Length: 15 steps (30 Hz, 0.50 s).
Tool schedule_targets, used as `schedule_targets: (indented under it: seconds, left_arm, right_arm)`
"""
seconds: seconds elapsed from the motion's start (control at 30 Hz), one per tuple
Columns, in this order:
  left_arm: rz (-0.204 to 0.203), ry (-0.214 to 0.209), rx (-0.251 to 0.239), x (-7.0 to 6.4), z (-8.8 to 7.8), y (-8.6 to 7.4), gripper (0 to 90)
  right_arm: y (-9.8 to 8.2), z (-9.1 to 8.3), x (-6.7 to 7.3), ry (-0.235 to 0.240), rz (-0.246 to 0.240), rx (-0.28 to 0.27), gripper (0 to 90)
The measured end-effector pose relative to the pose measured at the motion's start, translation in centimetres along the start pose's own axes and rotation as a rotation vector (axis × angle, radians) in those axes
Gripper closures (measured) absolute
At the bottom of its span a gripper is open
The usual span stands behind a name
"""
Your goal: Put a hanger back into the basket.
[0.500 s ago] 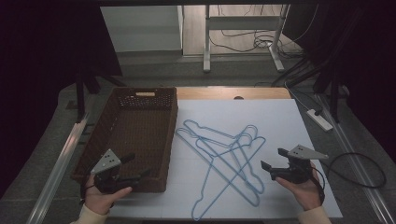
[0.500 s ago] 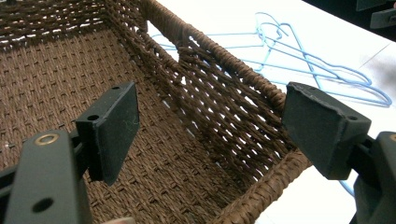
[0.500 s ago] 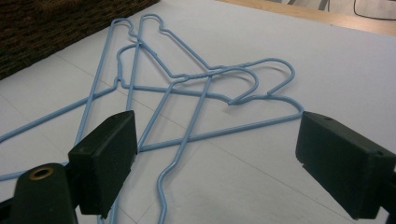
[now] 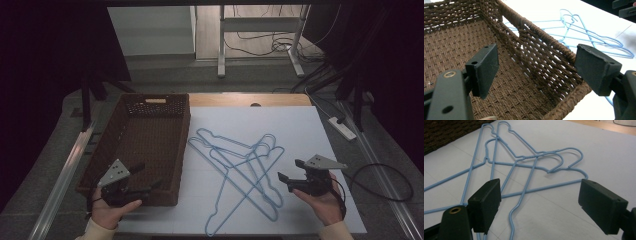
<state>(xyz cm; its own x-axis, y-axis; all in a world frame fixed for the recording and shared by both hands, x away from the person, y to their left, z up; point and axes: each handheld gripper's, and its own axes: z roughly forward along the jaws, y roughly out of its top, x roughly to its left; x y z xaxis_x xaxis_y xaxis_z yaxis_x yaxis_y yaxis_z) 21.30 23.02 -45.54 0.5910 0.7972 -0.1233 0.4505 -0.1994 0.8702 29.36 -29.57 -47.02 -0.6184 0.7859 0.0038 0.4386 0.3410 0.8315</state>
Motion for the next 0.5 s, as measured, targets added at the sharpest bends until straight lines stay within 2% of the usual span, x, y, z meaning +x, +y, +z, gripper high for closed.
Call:
schedule_targets:
  seconds: [0.23, 0.33, 0.5]
  left_arm:
    - [0.005, -0.005, 0.001, -0.1, 0.2, 0.1, 20.5]
    - [0.002, -0.008, -0.001, 0.0, 0.2, 0.2, 20.6]
    - [0.003, -0.011, 0.002, 0.0, 0.3, 0.2, 20.7]
  right_arm:
    - [0.7, 0.6, 0.6, -0.012, -0.02, 0.054, 21.3]
    - [1.4, 1.1, 0.9, -0.005, -0.014, 0.068, 22.4]
    - [2.6, 2.5, 2.1, 0.012, -0.037, 0.131, 25.1]
